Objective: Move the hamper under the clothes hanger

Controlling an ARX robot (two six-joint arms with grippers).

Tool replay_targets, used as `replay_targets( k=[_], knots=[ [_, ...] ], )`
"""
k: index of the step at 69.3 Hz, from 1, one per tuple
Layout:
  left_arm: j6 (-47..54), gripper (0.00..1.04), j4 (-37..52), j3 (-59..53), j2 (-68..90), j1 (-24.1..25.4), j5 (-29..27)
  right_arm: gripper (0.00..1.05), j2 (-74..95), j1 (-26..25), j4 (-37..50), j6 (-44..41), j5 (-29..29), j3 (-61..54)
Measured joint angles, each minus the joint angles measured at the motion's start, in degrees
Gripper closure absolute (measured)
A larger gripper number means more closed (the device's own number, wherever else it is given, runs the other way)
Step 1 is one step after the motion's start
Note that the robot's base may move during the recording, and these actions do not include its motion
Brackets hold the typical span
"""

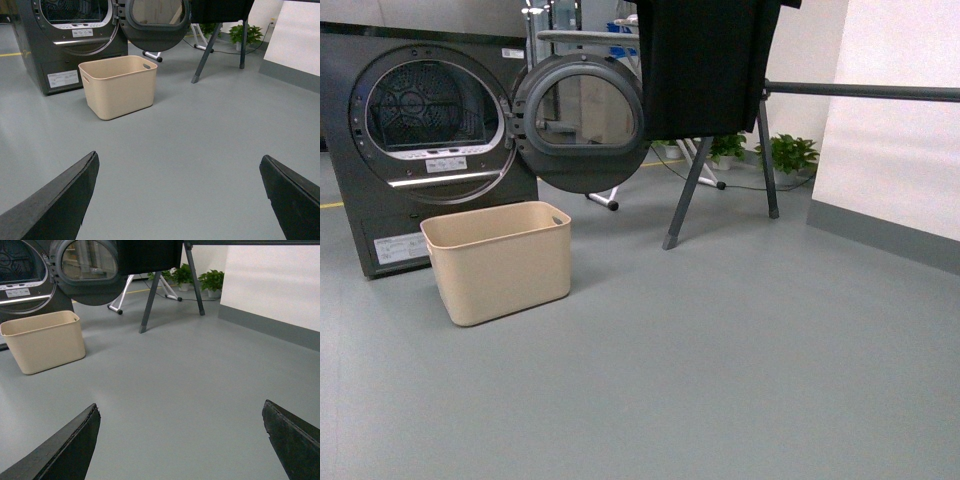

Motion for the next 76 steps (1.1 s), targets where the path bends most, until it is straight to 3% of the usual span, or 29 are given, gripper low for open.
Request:
replay_targets(
  k=[76],
  knots=[
    [0.0, 0.07, 0.0, 0.0, 0.0, 0.0, 0.0, 0.08, 0.0, 0.0, 0.0, 0.0, -0.1, 0.0]
  ],
)
